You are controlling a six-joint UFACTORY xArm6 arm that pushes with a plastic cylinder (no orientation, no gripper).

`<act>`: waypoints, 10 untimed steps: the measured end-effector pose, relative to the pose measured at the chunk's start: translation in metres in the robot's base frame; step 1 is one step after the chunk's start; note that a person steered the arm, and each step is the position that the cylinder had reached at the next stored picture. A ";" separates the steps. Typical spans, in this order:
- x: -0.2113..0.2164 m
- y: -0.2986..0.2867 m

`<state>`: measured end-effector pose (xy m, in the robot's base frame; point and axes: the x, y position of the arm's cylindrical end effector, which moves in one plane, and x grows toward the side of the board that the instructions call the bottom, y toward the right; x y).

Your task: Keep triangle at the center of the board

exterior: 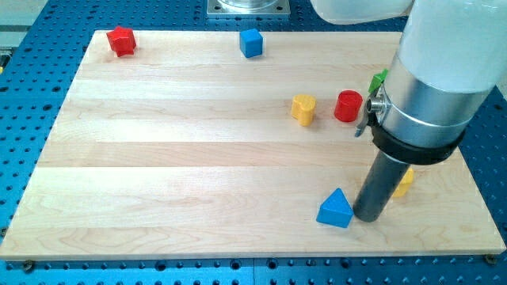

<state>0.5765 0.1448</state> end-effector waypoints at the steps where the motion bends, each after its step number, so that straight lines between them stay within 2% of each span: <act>1: 0.007 -0.020; 2: 0.002 -0.120; 3: -0.009 -0.191; 4: 0.019 -0.207; 5: -0.004 -0.261; 6: -0.064 -0.265; 7: -0.065 -0.244; 8: -0.091 -0.232; 9: -0.086 -0.193; 10: -0.067 -0.188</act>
<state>0.5092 -0.0430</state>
